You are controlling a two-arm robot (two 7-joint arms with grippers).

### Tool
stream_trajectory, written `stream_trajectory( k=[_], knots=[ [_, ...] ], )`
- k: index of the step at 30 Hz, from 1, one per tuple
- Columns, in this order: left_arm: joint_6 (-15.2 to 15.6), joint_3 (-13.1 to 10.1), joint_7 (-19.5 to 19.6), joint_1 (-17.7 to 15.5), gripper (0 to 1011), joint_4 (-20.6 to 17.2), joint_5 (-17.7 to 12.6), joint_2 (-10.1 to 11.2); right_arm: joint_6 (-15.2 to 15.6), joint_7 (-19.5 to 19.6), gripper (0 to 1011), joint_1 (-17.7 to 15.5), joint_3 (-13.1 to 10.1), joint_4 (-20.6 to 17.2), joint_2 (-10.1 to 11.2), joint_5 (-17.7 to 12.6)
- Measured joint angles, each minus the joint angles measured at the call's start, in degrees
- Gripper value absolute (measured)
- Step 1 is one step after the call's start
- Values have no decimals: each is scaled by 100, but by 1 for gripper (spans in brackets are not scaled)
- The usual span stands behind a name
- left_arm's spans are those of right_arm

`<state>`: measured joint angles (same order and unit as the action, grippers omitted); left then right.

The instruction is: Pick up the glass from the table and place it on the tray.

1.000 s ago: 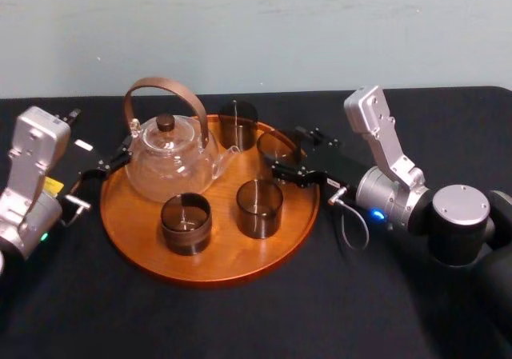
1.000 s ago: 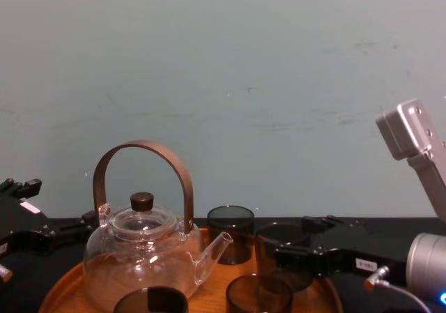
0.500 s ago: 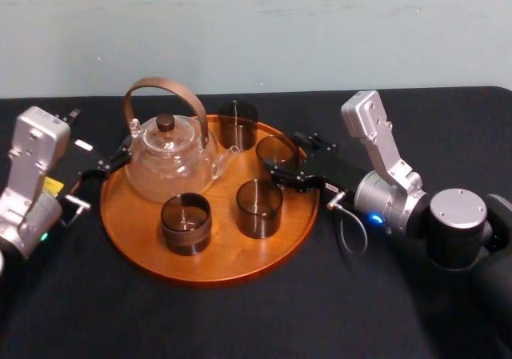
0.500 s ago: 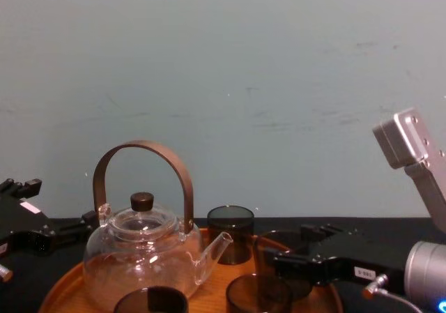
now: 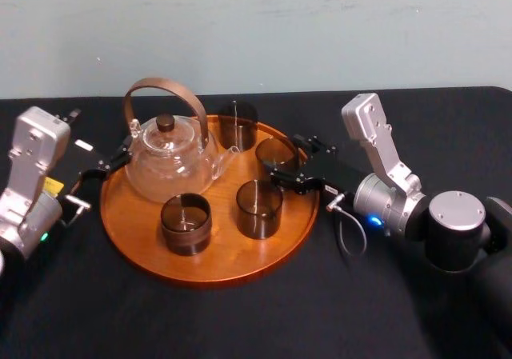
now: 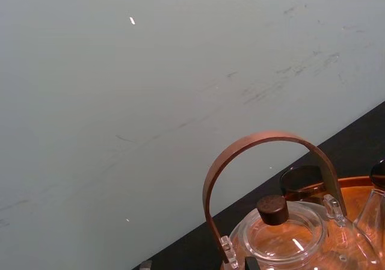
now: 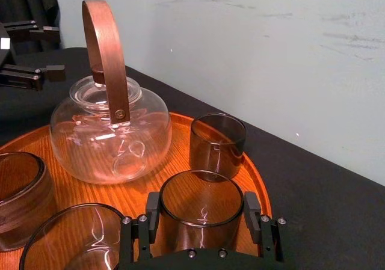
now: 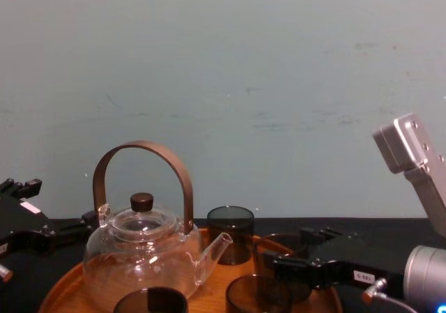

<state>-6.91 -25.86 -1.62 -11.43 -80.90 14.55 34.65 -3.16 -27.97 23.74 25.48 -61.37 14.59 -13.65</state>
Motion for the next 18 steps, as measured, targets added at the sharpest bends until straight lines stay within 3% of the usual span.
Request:
stream_trajectory(
  k=[14, 18],
  knots=[
    [0, 0, 0, 0, 1002, 0, 0, 0, 20, 33, 865, 1, 2, 4, 4, 28],
    [0, 0, 0, 0, 1001, 0, 0, 0, 25, 36, 950, 1, 3, 4, 6, 28]
  ],
)
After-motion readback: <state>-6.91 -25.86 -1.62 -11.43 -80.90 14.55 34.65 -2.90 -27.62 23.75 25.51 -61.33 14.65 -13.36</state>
